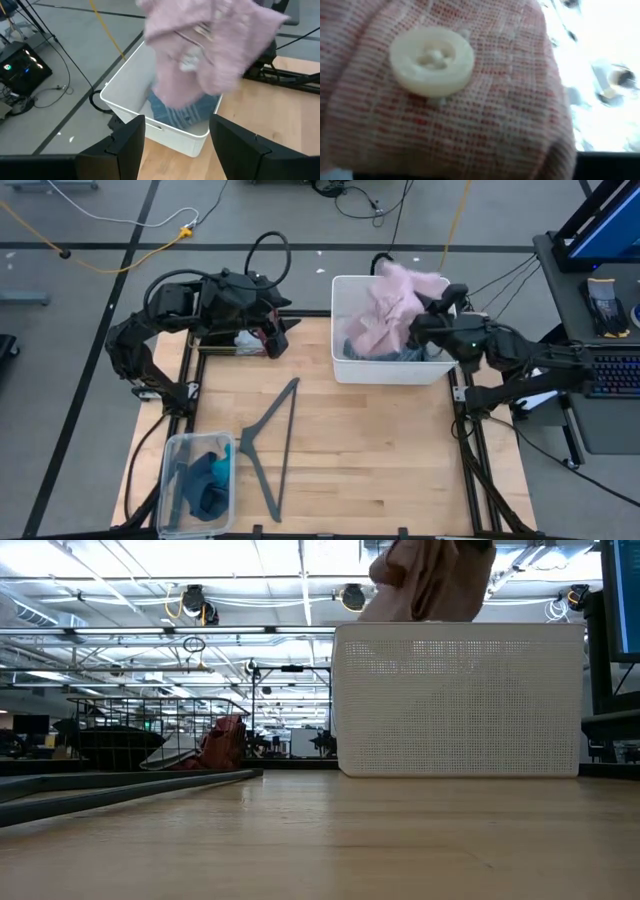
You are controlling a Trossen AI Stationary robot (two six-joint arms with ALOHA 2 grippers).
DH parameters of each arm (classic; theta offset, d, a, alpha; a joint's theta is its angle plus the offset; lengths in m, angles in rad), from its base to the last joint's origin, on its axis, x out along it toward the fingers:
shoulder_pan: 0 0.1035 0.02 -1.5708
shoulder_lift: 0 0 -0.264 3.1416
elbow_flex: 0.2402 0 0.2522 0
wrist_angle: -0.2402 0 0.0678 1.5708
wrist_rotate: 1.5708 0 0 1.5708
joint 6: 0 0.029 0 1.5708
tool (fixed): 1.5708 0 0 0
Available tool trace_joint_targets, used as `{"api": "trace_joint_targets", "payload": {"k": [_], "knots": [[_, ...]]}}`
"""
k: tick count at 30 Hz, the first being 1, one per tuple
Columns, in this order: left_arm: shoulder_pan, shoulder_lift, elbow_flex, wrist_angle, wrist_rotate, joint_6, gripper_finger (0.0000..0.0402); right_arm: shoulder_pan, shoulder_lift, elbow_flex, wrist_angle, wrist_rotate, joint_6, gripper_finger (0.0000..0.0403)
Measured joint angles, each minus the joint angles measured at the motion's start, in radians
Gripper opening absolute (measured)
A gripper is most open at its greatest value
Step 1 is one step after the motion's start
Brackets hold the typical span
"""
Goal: Pick & Place Cloths
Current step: Put the pink shirt into the white bin
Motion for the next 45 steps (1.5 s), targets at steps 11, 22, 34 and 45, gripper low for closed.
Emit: {"api": "trace_joint_targets", "payload": {"k": [11,22,34,45], "knots": [[0.000,0.000,0.000,0.000,0.007,-0.015,0.0225,-0.063,-0.050,0.000,-0.167,-0.288,0.184,0.0026],[-0.014,0.000,0.000,-0.015,0.061,-0.017,0.0225,-0.296,-0.046,-0.001,-0.208,-0.623,0.140,0.0026],[-0.035,0.000,-0.007,-0.022,0.061,-0.005,0.0225,-0.478,-0.042,-0.183,-0.117,-0.819,0.102,0.0027],[-0.032,0.001,-0.048,-0.005,0.061,0.001,0.0225,-0.543,0.008,-0.289,0.229,-0.999,0.054,0.0027]]}}
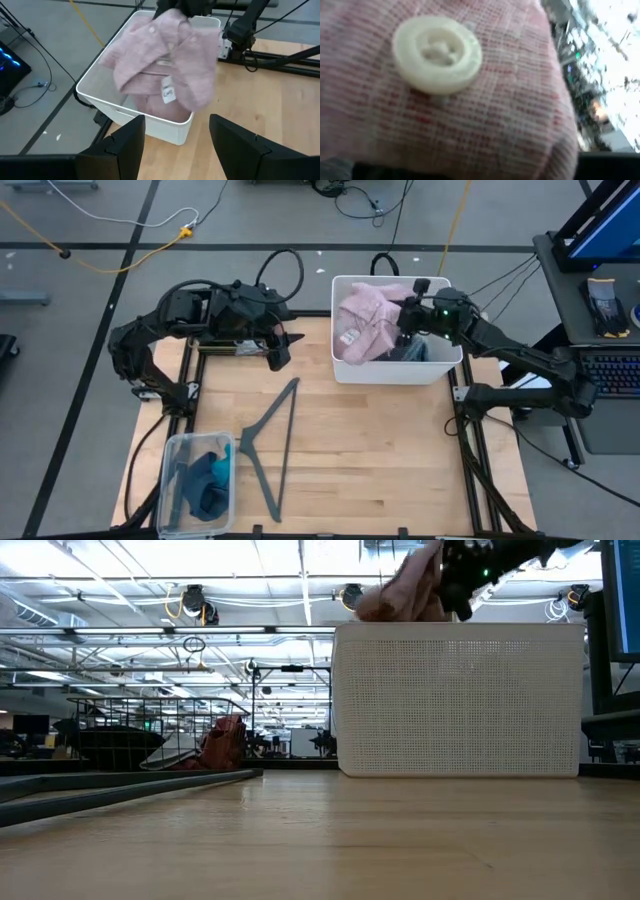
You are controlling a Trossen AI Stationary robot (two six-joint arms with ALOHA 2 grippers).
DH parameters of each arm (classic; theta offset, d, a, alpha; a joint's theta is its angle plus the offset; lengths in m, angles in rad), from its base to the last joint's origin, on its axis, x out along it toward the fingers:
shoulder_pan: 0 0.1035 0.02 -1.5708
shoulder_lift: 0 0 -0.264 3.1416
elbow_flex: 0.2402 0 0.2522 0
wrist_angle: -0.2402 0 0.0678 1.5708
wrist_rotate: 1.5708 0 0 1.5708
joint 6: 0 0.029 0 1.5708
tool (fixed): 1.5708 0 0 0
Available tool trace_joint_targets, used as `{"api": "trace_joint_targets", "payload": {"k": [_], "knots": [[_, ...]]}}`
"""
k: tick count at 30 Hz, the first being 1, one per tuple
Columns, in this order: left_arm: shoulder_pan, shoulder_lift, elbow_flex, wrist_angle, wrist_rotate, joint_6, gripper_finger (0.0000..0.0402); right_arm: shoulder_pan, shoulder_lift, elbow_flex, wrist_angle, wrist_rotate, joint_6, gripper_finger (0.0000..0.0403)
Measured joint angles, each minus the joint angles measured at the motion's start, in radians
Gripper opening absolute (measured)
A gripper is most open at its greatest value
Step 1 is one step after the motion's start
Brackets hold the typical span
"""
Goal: Pick & Place Cloths
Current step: Put the pink shirt into the white bin
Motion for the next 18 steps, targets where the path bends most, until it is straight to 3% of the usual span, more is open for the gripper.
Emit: {"api": "trace_joint_targets", "payload": {"k": [12,18], "knots": [[0.000,0.000,0.000,0.001,0.000,-0.013,0.0225,-0.121,0.062,-0.100,-0.043,0.009,-0.031,0.0028],[0.000,0.000,0.000,0.001,0.000,-0.015,0.0225,-0.128,0.062,-0.136,-0.056,0.084,-0.145,0.0029]]}}
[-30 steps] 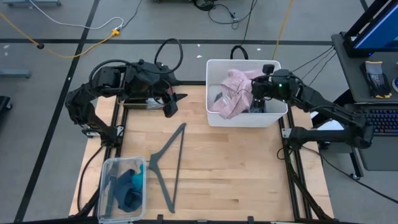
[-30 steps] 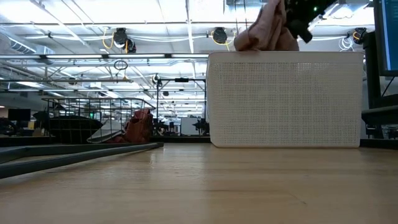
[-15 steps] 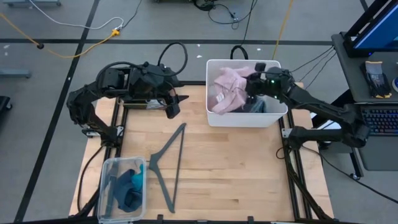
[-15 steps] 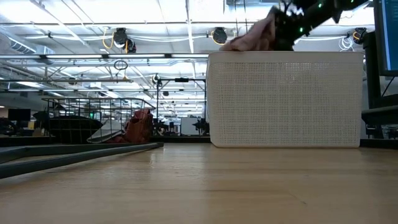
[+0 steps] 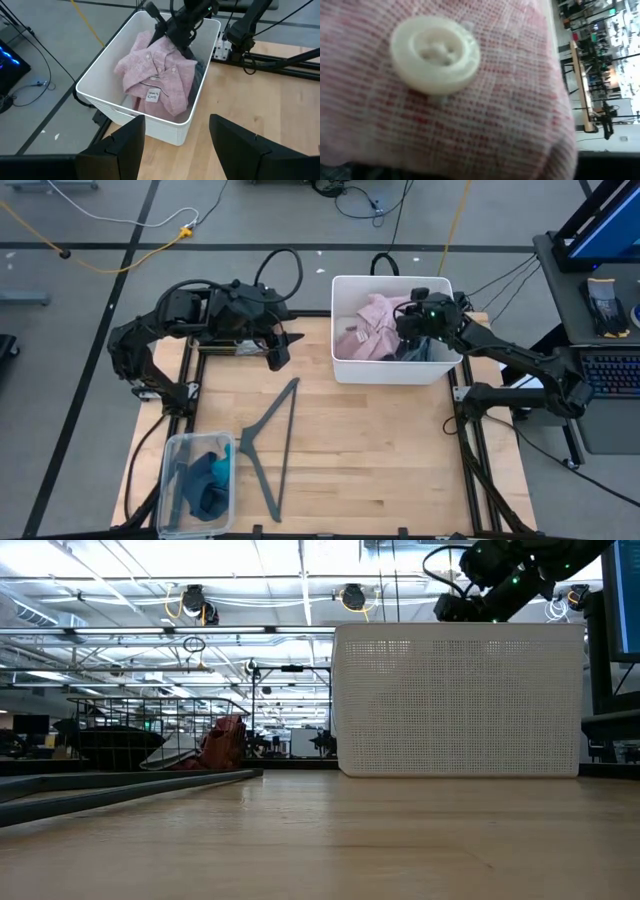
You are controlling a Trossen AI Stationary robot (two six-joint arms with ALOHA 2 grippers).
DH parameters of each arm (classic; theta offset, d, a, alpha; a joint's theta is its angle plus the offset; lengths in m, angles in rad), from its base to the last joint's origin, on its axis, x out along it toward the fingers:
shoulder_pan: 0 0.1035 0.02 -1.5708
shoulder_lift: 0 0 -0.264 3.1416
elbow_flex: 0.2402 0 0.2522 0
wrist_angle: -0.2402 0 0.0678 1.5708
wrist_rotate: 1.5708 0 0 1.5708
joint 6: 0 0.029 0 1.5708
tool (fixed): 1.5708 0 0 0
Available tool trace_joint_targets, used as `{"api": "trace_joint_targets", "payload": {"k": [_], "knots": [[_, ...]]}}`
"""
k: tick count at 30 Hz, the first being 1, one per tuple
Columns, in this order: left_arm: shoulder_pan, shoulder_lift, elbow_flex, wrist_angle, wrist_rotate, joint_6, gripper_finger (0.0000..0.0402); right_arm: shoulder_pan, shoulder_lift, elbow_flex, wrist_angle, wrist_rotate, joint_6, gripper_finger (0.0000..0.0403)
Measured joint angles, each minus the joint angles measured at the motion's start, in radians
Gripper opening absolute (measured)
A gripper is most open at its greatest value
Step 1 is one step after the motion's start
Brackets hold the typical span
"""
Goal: Pick & Place Cloths
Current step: Put the pink shirt into the white bin
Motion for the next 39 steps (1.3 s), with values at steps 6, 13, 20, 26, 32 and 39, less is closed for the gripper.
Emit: {"api": "trace_joint_targets", "payload": {"k": [6,13,20,26,32,39], "knots": [[0.000,0.000,0.000,0.000,0.000,-0.005,0.0225,0.001,0.000,-0.002,-0.054,-0.004,0.035,0.0031],[0.000,0.000,0.000,0.000,0.000,-0.007,0.0225,0.001,-0.003,-0.002,-0.056,-0.002,0.238,0.0062],[0.000,0.000,0.000,0.000,0.000,-0.007,0.0225,0.001,-0.003,-0.002,-0.049,-0.002,0.261,0.0117],[0.000,0.000,0.000,0.000,0.000,-0.007,0.0225,0.001,-0.006,-0.002,-0.031,-0.001,0.261,0.0176],[0.000,0.000,0.000,0.000,0.000,-0.002,0.0225,0.002,-0.035,-0.002,0.006,0.067,0.252,0.0217],[0.000,0.000,0.000,0.000,0.021,0.000,0.0225,0.002,-0.090,-0.002,-0.026,0.127,0.214,0.0232]]}}
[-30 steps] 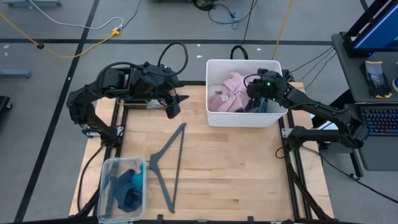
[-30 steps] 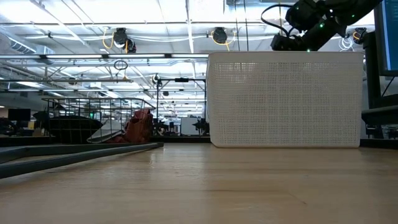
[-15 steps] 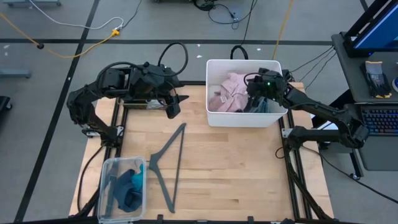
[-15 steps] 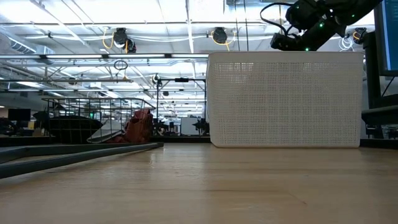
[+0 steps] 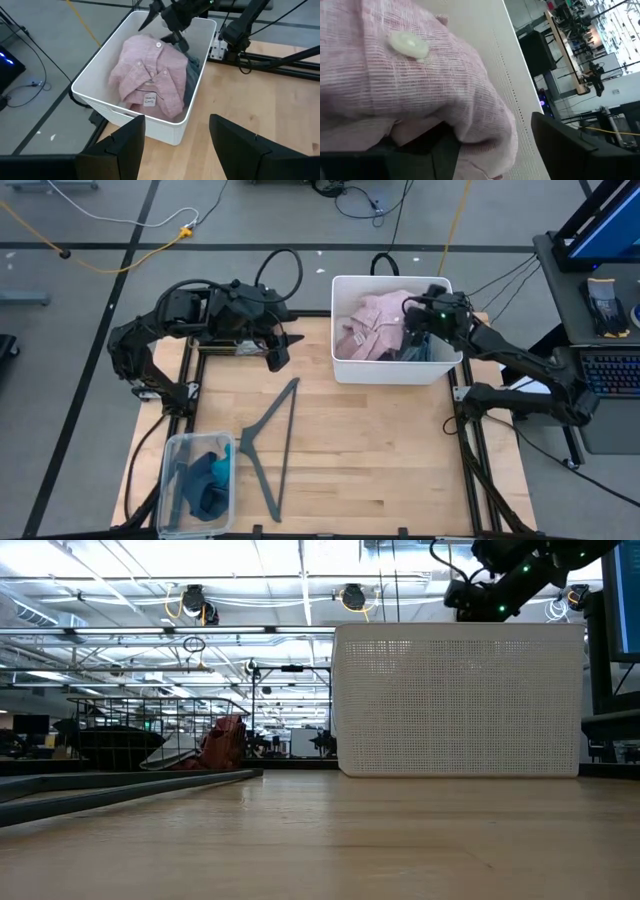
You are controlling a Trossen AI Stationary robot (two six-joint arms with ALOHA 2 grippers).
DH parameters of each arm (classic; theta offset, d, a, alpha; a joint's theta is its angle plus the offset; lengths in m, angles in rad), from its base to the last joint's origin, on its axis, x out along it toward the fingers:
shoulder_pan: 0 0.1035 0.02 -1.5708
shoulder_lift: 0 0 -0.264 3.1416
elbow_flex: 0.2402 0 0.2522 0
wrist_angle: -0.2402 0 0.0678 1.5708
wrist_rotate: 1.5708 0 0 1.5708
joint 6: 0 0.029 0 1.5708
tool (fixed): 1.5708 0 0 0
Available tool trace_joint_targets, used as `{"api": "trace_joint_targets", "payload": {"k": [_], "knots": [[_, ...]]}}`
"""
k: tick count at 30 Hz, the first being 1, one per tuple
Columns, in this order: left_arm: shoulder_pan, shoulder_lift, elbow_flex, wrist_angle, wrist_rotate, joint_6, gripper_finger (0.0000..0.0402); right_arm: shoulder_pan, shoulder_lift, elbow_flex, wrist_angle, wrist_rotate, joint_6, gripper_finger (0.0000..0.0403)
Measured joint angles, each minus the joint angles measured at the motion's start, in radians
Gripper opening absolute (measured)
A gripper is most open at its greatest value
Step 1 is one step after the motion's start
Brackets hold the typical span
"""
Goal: Pick & Place Cloths
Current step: Put the pink shirt into the white bin
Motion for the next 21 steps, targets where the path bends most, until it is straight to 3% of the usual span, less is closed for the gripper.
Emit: {"api": "trace_joint_targets", "payload": {"k": [16,18,21], "knots": [[0.000,0.000,0.000,0.000,0.010,0.000,0.0225,0.000,-0.154,0.000,-0.054,-0.030,0.155,0.0206],[0.000,0.000,0.000,0.000,0.031,0.001,0.0225,0.002,-0.185,0.000,-0.047,-0.071,0.220,0.0202],[0.000,0.000,0.000,0.000,0.048,0.002,0.0225,0.002,-0.219,0.000,0.001,-0.219,0.381,0.0195]]}}
